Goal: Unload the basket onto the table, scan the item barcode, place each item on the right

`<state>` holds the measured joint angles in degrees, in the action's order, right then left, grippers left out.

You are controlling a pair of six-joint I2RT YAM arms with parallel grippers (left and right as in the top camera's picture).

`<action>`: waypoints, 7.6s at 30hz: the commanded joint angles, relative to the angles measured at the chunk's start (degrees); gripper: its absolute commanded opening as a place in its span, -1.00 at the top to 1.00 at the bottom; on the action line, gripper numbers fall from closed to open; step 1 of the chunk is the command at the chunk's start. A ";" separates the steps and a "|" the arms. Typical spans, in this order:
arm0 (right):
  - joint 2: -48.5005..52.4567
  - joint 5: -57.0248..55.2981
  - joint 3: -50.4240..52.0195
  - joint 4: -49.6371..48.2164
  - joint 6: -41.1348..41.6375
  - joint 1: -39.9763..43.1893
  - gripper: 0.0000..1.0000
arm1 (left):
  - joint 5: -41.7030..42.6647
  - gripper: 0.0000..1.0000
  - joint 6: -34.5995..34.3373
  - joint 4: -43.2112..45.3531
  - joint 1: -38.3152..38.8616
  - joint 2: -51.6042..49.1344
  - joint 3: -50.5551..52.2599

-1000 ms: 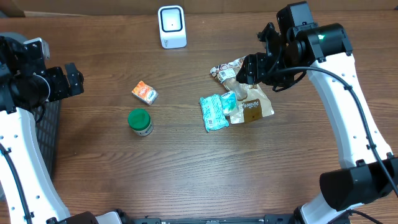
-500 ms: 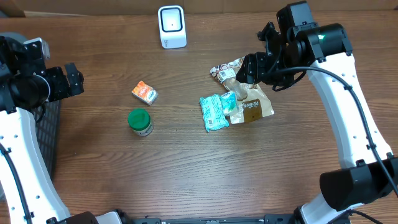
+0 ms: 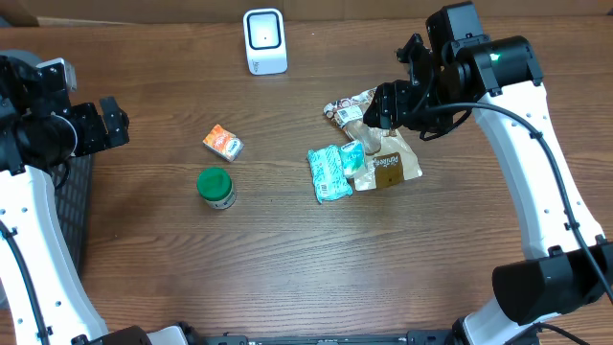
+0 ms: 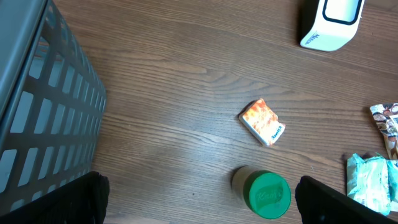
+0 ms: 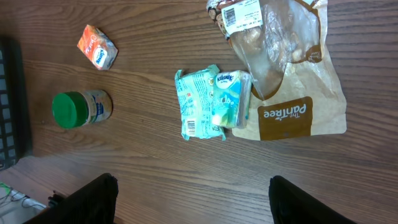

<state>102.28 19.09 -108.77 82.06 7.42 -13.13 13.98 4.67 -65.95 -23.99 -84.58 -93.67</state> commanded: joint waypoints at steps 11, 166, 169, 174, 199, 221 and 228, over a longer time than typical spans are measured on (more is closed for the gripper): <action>-0.52 -0.17 -1.44 -0.26 -0.46 -0.02 -0.51 | 0.63 -0.99 0.70 0.15 0.17 -0.22 -0.17; 5.90 -6.21 -1.44 -18.69 7.56 -13.88 -0.68 | 0.63 -0.99 0.70 0.15 0.17 -0.22 -0.17; 10.49 -6.14 -1.44 -24.22 8.15 -15.87 -0.71 | 0.63 -0.99 0.70 0.13 0.17 -0.22 -0.17; 17.84 -6.03 -1.44 -32.81 8.68 -18.86 -0.72 | 0.63 -0.99 0.70 0.13 0.17 -0.22 -0.17; 36.63 -4.76 -1.44 -60.96 7.93 -26.86 0.06 | 0.63 -0.99 0.70 0.15 0.17 -0.22 -0.17; 34.42 -2.49 -1.57 -45.57 6.86 -25.68 0.92 | 0.63 -0.99 0.70 0.15 0.17 -0.22 -0.17; 27.17 -2.25 -1.57 -32.13 2.12 -19.43 0.92 | 0.63 -0.99 0.70 0.13 0.17 -0.22 -0.17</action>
<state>134.34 17.45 -110.24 48.18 11.88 -35.44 13.98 4.67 -65.95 -23.99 -84.58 -93.67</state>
